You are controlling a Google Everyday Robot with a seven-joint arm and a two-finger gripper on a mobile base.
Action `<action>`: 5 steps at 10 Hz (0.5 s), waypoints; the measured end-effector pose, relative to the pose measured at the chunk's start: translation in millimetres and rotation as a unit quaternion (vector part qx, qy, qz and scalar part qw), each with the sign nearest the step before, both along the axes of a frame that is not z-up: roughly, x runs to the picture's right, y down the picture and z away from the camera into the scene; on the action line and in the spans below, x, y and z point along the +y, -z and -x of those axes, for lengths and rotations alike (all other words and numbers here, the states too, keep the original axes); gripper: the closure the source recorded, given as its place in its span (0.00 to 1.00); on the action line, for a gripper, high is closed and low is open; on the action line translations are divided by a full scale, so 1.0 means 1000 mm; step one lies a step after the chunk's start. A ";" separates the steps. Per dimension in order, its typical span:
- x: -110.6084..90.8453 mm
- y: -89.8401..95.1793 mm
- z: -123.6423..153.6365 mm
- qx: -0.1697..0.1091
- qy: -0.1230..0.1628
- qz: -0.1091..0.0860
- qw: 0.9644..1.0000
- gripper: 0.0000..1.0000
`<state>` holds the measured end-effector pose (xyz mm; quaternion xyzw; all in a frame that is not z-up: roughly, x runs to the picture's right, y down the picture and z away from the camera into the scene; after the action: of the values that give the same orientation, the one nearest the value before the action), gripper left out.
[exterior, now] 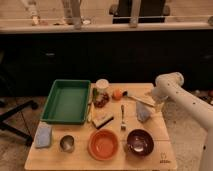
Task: Wipe tray with towel
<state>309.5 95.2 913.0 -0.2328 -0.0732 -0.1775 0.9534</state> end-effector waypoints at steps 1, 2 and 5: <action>0.002 -0.003 0.000 0.000 0.001 0.003 1.000 0.20; 0.004 -0.005 0.000 0.001 0.001 0.005 1.000 0.20; 0.006 0.004 0.000 -0.027 0.013 0.004 1.000 0.20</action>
<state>309.5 100.8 909.4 -0.2324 -0.0962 -0.1962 0.9478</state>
